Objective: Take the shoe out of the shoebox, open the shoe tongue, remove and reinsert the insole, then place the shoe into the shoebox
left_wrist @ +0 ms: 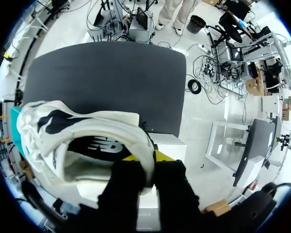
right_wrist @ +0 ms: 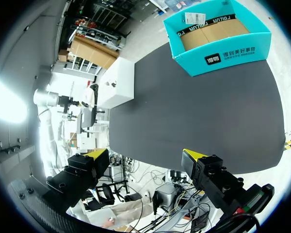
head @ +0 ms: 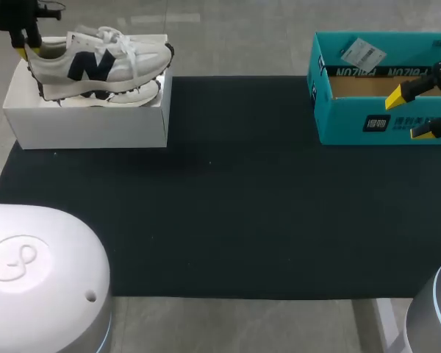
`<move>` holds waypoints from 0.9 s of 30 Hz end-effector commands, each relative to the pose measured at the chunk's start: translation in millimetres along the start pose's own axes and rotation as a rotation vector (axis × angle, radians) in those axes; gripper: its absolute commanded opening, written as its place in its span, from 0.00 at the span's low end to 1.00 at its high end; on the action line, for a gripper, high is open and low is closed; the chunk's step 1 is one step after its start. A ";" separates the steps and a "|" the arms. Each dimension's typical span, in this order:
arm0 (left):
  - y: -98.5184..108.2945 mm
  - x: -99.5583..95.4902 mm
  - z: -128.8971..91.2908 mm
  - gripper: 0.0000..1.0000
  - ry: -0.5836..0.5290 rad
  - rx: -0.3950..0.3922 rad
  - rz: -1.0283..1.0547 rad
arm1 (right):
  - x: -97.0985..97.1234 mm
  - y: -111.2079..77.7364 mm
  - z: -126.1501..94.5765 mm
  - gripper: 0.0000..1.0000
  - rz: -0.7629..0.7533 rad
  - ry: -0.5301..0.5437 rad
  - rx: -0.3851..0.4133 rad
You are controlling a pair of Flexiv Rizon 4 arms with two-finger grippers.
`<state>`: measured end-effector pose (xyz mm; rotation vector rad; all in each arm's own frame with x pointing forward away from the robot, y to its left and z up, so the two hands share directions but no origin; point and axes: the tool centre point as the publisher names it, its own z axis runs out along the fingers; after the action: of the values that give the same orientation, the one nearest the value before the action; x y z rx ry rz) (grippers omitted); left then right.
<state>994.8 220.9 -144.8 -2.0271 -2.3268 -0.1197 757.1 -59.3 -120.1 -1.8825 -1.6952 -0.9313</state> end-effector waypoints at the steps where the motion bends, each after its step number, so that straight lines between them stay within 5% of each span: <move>1: -40.9 -14.3 -9.0 0.00 0.021 -0.127 0.006 | 0.4 0.6 1.1 1.00 0.002 -0.003 0.001; 18: -119.6 -99.1 11.9 0.00 -0.019 -0.079 0.069 | 0.4 0.6 1.1 1.00 0.002 -0.003 0.001; 27: -151.6 -133.3 5.2 0.00 -0.004 -0.104 0.068 | 0.4 0.6 1.1 1.00 0.002 -0.003 0.001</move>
<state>872.1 75.8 -169.8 -2.1220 -2.2656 -0.1277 757.1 -59.4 -120.1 -1.8826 -1.6952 -0.9313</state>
